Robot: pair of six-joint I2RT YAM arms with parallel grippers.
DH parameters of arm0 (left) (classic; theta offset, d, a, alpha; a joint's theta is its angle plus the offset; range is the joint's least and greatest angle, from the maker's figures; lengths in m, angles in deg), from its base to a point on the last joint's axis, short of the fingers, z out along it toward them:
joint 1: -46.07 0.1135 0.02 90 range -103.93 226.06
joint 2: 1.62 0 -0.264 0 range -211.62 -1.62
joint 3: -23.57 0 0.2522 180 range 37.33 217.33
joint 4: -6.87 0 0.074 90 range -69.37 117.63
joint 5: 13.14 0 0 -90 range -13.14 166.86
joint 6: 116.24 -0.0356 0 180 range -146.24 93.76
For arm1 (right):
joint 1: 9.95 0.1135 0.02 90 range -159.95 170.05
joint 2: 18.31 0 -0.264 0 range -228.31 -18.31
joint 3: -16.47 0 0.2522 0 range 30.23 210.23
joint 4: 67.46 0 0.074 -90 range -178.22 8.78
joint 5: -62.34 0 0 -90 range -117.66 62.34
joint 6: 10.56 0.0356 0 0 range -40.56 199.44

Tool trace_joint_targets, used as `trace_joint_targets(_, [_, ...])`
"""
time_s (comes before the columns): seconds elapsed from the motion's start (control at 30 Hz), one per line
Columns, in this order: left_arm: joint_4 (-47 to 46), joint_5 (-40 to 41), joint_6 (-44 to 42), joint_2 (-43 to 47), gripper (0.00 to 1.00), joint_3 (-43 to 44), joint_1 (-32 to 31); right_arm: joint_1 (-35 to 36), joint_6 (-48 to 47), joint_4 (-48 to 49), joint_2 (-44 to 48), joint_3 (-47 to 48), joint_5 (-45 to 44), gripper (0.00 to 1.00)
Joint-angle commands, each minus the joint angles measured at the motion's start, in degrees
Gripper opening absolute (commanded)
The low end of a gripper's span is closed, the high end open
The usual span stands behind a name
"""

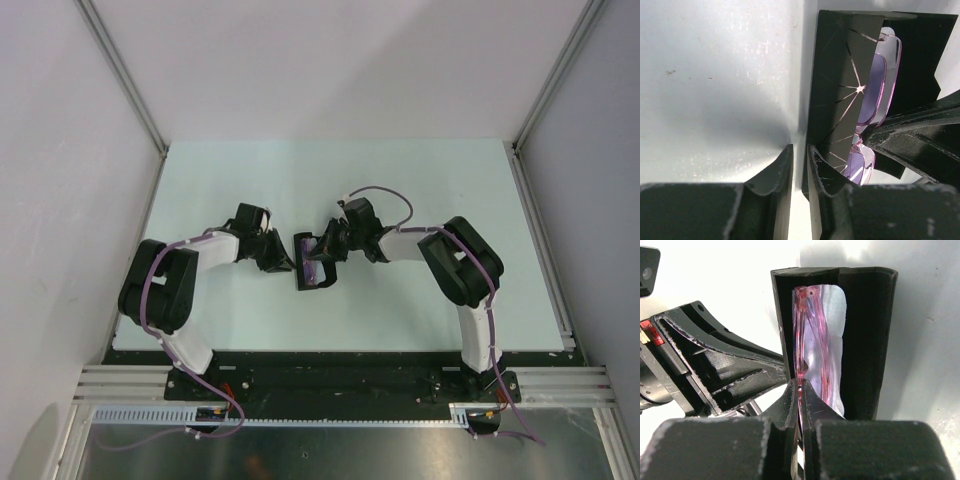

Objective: Organize the sunglasses
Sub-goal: Place the sunglasses in the sunglasses case.

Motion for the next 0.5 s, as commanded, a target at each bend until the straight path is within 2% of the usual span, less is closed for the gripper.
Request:
trace_joint_targets(0.0, [-1.66, -2.78, 1.86, -0.02, 0.22, 1.85, -0.52, 0.19, 2.17, 4.23, 0.84, -0.84, 0.14, 0.00])
trace_joint_targets(0.17, [-2.18, -3.48, 1.95, -0.20, 0.22, 1.85, -0.52, 0.62, 2.70, 6.00, 0.14, -1.37, 0.84, 0.00])
trace_joint_targets(0.47, [-2.36, -3.13, 1.33, -0.55, 0.21, 1.77, -0.52, 0.54, -3.10, 0.02, 0.66, -1.28, -1.00, 0.00])
